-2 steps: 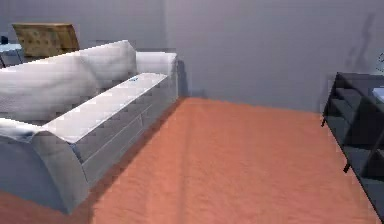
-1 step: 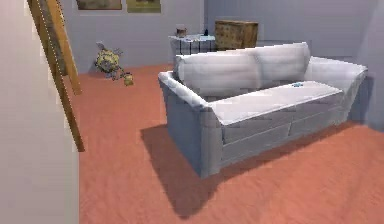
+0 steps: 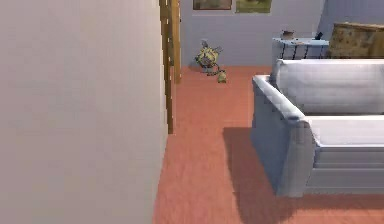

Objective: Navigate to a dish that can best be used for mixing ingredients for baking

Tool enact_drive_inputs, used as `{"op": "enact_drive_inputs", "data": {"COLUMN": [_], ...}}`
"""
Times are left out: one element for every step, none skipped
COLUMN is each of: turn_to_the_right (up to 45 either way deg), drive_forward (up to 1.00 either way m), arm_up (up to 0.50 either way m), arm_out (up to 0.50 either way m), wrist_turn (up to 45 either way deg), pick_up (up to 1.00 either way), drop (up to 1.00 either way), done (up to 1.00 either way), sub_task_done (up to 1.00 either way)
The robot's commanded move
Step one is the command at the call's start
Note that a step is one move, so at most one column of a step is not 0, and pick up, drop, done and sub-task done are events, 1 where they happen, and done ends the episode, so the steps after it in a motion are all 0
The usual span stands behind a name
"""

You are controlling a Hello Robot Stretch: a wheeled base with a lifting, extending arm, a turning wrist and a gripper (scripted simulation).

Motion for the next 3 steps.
{"op": "enact_drive_inputs", "data": {"turn_to_the_right": [0.0, 0.0, -12.0], "drive_forward": [1.0, 1.0, 0.0], "arm_up": [0.0, 0.0, 0.0], "arm_out": [0.0, 0.0, 0.0], "wrist_turn": [0.0, 0.0, 0.0], "pick_up": [0.0, 0.0, 0.0], "drop": [0.0, 0.0, 0.0], "done": [0.0, 0.0, 0.0], "sub_task_done": [0.0, 0.0, 0.0]}}
